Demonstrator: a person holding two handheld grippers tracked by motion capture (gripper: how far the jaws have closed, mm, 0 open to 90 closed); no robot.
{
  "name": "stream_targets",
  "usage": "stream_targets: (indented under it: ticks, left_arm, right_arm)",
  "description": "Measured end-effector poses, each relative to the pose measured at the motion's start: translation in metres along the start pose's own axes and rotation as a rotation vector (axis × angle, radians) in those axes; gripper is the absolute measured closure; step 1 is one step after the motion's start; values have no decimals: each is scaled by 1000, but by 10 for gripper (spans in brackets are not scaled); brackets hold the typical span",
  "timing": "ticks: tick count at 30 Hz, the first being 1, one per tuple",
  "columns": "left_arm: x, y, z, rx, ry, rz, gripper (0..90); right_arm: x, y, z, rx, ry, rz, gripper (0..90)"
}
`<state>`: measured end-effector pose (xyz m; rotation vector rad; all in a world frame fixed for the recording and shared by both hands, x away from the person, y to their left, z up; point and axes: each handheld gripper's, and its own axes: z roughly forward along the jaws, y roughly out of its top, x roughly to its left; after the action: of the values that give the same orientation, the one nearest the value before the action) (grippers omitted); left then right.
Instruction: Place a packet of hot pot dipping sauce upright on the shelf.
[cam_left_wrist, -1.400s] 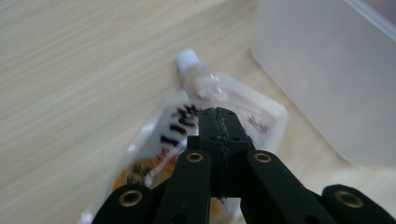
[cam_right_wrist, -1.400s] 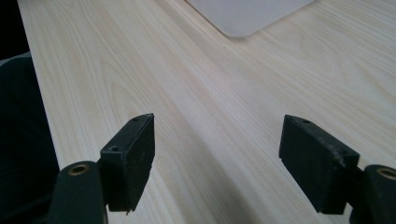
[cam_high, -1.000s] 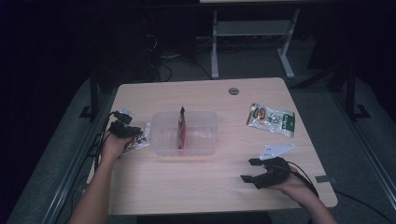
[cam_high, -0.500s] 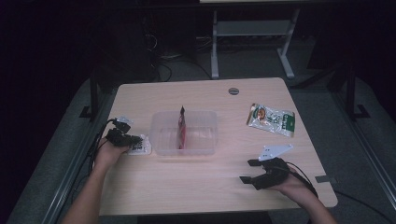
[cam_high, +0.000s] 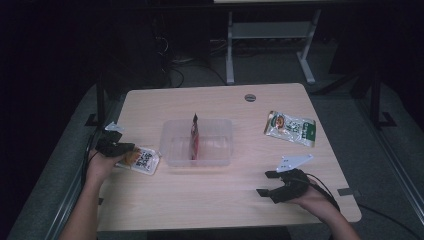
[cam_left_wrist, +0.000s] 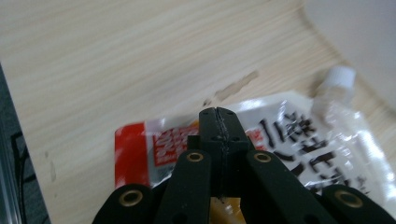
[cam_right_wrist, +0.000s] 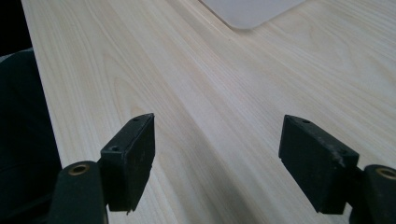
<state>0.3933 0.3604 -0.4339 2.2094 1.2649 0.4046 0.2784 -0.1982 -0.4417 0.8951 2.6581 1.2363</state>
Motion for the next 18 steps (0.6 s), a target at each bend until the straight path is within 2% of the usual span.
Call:
stream_targets:
  ticks: [5, 11, 12, 13, 18]
  left_arm:
    - [-3, -5, 6, 31, -9, 11, 899]
    - [-10, -9, 10, 71, -3, 62, 900]
    - [-12, -11, 10, 66, -4, 71, 900]
    - [-13, -13, 9, 69, -14, 77, 900]
    - [-18, -22, 3, 73, -70, 50, 900]
  right_arm:
    - [0, 0, -1, -2, -1, -4, 264]
    - [1, 0, -1, 2, 0, -4, 265]
    - [1, 0, -1, 2, 0, -4, 265]
    - [1, 0, 0, 2, -1, -8, 265]
    - [1, 0, 0, 5, -1, -4, 265]
